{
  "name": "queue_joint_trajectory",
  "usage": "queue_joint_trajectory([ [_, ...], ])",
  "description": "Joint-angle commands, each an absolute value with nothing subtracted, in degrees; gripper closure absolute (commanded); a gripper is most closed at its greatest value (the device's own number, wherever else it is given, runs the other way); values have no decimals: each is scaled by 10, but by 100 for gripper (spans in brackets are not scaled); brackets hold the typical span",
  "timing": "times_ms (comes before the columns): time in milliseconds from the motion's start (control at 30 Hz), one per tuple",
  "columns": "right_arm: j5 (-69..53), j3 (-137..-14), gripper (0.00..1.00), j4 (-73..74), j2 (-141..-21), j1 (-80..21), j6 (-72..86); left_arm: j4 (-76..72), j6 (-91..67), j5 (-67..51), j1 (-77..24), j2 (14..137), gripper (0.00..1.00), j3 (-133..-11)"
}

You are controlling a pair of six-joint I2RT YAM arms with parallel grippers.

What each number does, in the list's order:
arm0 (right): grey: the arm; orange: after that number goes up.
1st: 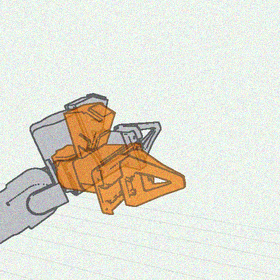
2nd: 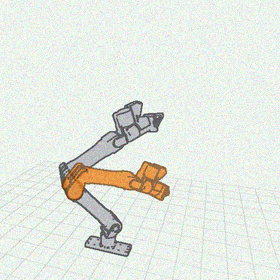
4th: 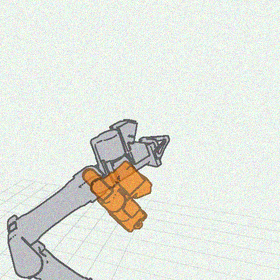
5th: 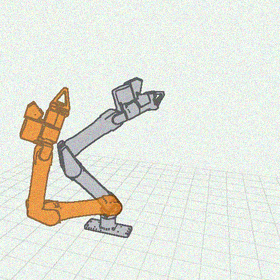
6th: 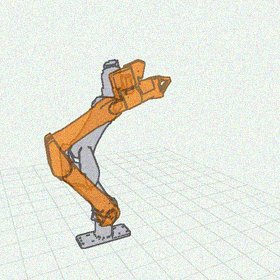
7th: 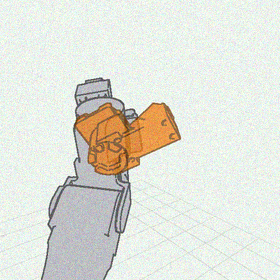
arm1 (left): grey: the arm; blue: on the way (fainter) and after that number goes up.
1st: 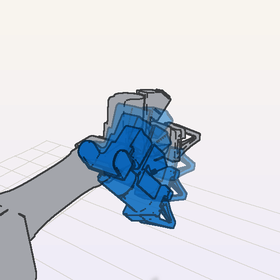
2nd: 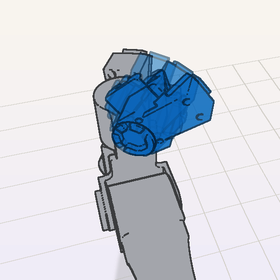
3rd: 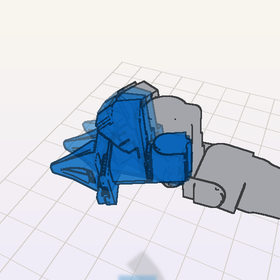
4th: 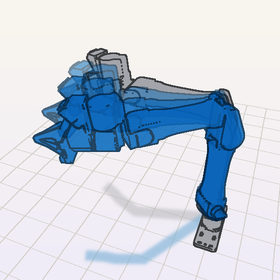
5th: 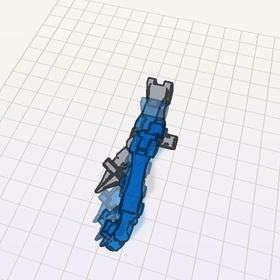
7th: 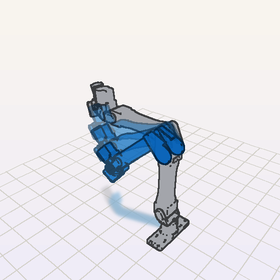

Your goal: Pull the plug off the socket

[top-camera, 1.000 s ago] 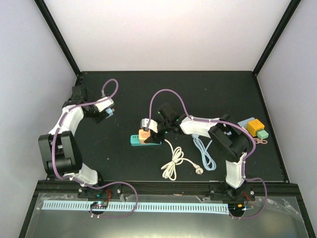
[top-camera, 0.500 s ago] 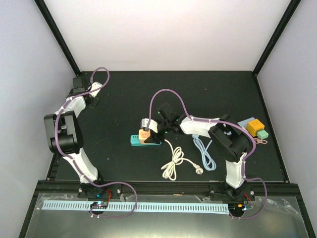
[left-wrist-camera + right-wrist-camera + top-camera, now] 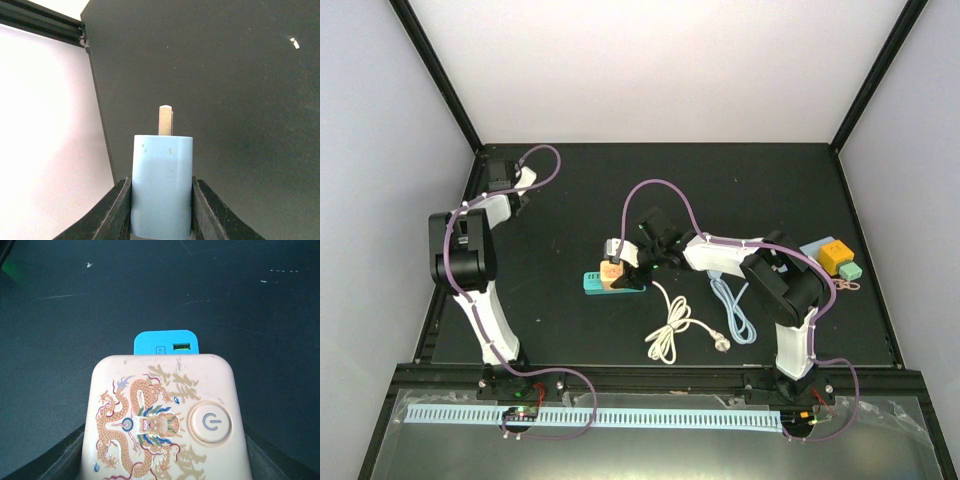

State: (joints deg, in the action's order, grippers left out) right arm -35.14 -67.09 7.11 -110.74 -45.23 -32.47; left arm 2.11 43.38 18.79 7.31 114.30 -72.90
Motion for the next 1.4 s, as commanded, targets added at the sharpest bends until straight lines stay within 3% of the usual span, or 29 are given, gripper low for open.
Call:
queue_joint_trajectory([
  [0,-312,-661,90,132,-1138,-442,-324,-52,464,258,56,1168,82,-738],
  [300,-314,-662,90,130,-1137,-442,-322,-50,473,283,38,1207,79,-754],
  [533,-315,-663,90,130,-1145,-442,-323,-29,465,280,30,1212,56,-763],
  [700,-315,-664,89,130,-1145,-441,-323,6,441,249,27,1195,49,-762],
  [967,-314,-664,90,130,-1146,-442,-322,59,417,198,17,1167,48,-762],
  [1200,-322,-665,88,126,-1144,-442,-315,149,387,100,21,1102,35,-768],
  [1300,-325,-664,77,123,-1140,-442,-313,196,379,23,28,1063,28,-768],
  [1367,-328,-664,63,122,-1136,-442,-310,222,376,-17,32,1035,22,-763],
])
